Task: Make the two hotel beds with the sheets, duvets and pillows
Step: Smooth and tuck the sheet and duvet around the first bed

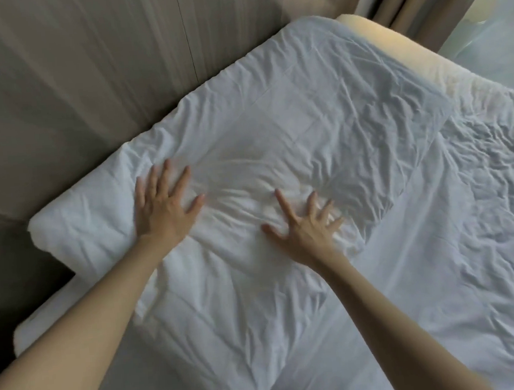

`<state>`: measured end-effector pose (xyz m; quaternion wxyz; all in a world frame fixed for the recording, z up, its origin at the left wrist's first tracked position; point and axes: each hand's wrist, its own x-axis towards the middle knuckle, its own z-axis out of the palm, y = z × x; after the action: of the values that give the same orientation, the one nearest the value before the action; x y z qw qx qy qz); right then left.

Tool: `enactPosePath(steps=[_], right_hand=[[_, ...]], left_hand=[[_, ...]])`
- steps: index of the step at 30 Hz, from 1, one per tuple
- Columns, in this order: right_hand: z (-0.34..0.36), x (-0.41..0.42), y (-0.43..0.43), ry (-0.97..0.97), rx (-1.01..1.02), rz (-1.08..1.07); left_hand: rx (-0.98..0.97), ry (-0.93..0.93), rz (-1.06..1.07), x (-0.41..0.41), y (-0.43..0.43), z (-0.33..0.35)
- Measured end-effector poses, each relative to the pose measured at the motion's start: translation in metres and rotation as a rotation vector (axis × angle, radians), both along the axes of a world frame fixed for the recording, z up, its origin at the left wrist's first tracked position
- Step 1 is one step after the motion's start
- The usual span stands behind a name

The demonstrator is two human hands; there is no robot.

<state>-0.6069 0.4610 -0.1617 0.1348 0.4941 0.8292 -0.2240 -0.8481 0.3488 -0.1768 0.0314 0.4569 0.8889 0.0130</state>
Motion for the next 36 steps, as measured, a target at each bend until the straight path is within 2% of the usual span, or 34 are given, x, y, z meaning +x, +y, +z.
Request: enactPosePath(steps=[2, 6, 9, 11, 13, 14, 16, 19, 22, 24, 25, 27, 30, 33, 36], right_hand=[[0.002, -0.012, -0.040, 0.090, -0.096, 0.175], [-0.010, -0.010, -0.123, 0.108, -0.126, 0.506], [-0.014, 0.002, -0.145, 0.156, -0.154, 0.632], [-0.002, 0.003, -0.139, 0.286, -0.320, 0.512], [0.018, -0.002, -0.118, 0.473, -0.398, 0.232], [0.024, -0.003, -0.105, 0.508, -0.312, 0.144], [0.030, -0.002, -0.079, 0.511, -0.078, 0.123], [0.021, 0.001, -0.042, 0.413, -0.037, 0.171], [0.001, 0.016, -0.008, 0.220, 0.109, 0.374], [-0.010, 0.035, 0.020, 0.117, 0.210, 0.433], [-0.014, 0.046, 0.035, 0.073, 0.246, 0.386], [-0.019, 0.064, 0.064, 0.022, 0.249, 0.148], [-0.018, 0.072, 0.094, 0.002, 0.059, -0.211], [-0.007, 0.063, 0.100, -0.020, -0.087, -0.324], [0.008, 0.044, 0.085, -0.035, -0.085, -0.357]], left_hand=[[-0.084, -0.031, 0.134, -0.009, -0.036, 0.004], [-0.169, -0.177, 0.293, -0.013, -0.091, 0.015], [-0.276, -0.350, 0.382, -0.005, -0.114, 0.019], [-0.345, -0.425, 0.439, 0.003, -0.115, 0.026], [-0.405, -0.391, 0.477, 0.010, -0.101, 0.040], [-0.403, -0.334, 0.465, 0.015, -0.090, 0.048], [-0.305, -0.250, 0.389, 0.027, -0.064, 0.063], [-0.181, -0.249, 0.220, 0.047, -0.021, 0.069], [-0.203, -0.268, 0.072, 0.057, 0.018, 0.061], [-0.226, -0.291, 0.041, 0.054, 0.040, 0.054], [-0.230, -0.306, 0.052, 0.051, 0.048, 0.051], [-0.232, -0.352, 0.098, 0.043, 0.058, 0.045], [-0.223, -0.386, 0.109, 0.036, 0.057, 0.039], [-0.189, -0.379, 0.110, 0.037, 0.039, 0.034], [-0.218, -0.308, 0.141, 0.047, -0.003, 0.023]])
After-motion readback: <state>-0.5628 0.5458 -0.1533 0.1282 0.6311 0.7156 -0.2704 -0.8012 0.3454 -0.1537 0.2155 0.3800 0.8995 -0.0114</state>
